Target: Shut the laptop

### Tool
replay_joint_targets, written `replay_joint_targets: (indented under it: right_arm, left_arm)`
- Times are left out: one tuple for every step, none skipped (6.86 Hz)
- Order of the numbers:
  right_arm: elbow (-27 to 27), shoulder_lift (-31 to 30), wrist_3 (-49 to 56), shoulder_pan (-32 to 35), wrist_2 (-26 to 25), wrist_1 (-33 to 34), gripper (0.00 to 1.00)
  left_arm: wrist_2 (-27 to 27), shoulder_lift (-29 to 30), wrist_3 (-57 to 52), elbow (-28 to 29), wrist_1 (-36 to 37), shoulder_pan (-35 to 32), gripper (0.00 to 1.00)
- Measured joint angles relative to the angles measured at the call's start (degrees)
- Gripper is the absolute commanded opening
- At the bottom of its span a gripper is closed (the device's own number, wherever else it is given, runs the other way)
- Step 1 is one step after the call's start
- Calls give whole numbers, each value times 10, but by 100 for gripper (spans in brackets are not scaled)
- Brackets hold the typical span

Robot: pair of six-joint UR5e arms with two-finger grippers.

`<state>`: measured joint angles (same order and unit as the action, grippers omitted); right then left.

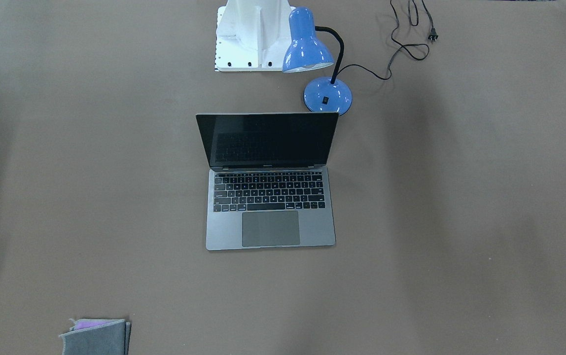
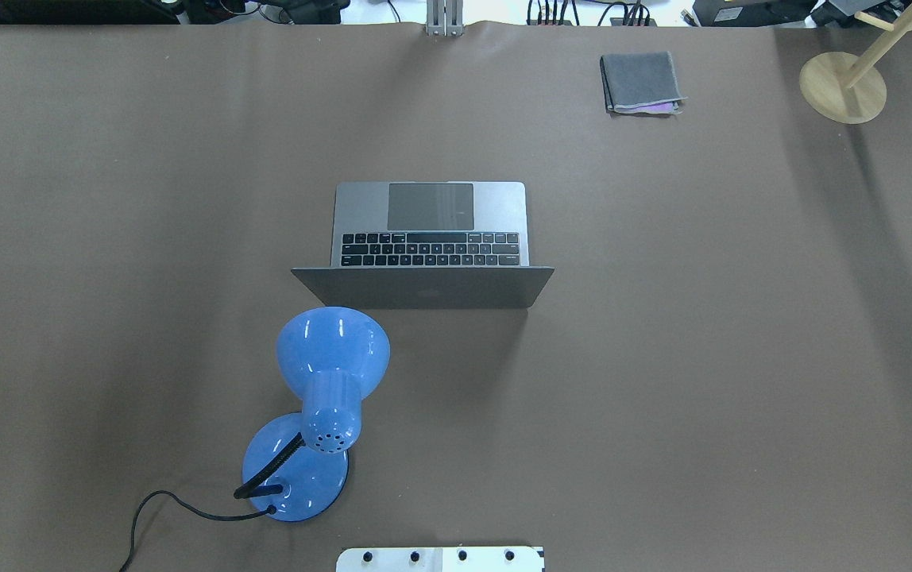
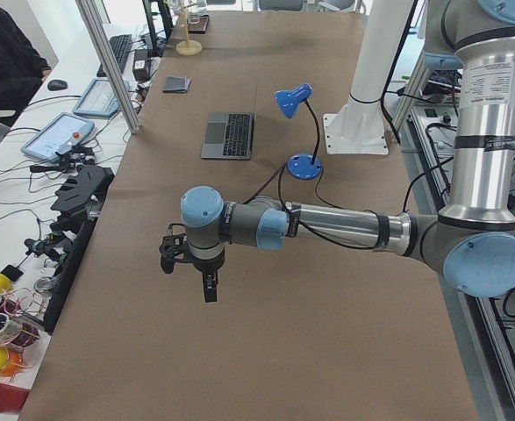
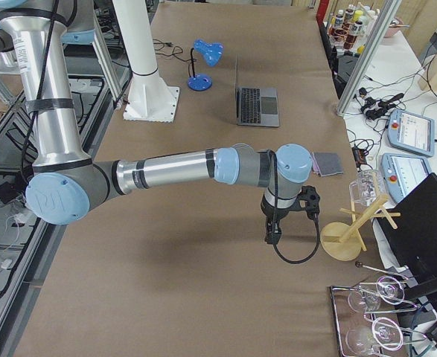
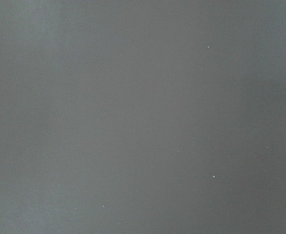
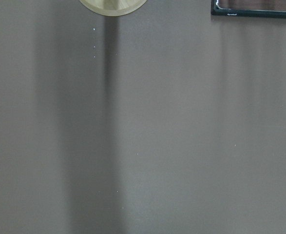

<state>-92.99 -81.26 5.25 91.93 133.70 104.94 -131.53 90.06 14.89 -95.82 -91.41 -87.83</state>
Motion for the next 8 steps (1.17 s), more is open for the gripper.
replay_joint_targets:
  right_arm:
    - [0,0,0,0,0,0,100]
    - [0,0,0,0,1,0,100]
    - [0,0,0,0,1,0,100]
    - [0,0,0,0,1,0,100]
    - [0,1,-4,-2,2,0,100]
    - [0,8,-13,-7,3,0,100]
    - [0,17,-24,-14,6,0,100]
    - [1,24,-29,-25,18,-2,100]
  left_arm:
    - [-1,2,1,-1,1,0,99]
    - [-4,5,2,-4,0,1,99]
    - [-5,7,2,-4,-1,2,99]
    - [-4,6,3,-3,-4,2,98]
    - [-3,6,4,-1,-6,3,98]
    - [-4,17,3,2,-7,4,98]
    - [-4,41,1,6,-8,5,98]
    - [-5,67,3,9,-8,6,98]
